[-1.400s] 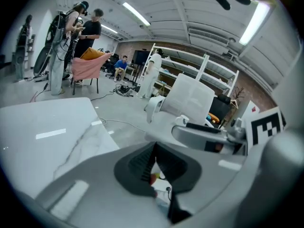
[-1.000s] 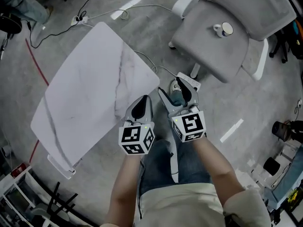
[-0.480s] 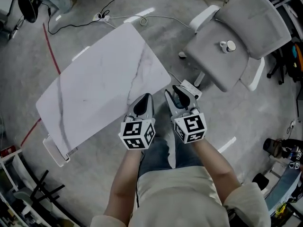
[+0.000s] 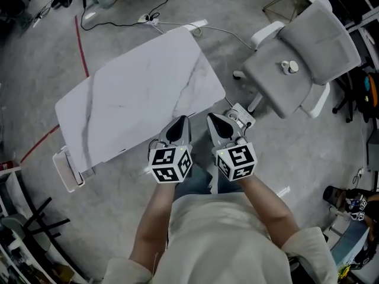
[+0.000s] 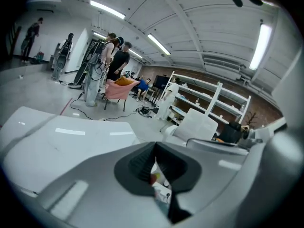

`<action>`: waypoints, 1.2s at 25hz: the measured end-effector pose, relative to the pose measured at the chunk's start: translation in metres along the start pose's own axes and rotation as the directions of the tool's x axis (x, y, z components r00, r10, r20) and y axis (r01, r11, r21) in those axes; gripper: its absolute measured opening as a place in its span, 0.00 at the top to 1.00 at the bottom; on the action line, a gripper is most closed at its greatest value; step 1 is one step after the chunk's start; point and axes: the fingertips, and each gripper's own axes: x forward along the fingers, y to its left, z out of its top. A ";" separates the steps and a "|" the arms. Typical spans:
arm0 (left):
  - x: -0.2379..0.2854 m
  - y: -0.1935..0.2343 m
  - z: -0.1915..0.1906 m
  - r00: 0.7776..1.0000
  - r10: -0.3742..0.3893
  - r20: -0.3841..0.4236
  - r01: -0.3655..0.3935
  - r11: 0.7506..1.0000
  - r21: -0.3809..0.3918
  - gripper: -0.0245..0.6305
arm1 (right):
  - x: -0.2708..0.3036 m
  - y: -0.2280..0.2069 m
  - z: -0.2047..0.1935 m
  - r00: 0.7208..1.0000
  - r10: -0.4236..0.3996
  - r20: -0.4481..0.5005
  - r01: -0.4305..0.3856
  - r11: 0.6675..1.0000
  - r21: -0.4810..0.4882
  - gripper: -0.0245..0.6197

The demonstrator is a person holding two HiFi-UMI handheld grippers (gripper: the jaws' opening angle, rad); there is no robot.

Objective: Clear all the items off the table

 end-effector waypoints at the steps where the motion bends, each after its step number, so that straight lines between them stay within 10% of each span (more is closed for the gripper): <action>1: -0.008 0.002 0.000 1.000 0.003 0.003 -0.003 1.000 0.004 0.95 | -0.003 0.008 0.000 1.000 0.005 -0.003 -0.005 1.000 0.003 0.96; 30: -0.164 -0.001 0.030 0.989 0.128 0.072 -0.125 0.992 -0.032 0.95 | -0.093 0.126 0.052 0.974 0.206 -0.098 -0.207 0.978 0.002 0.96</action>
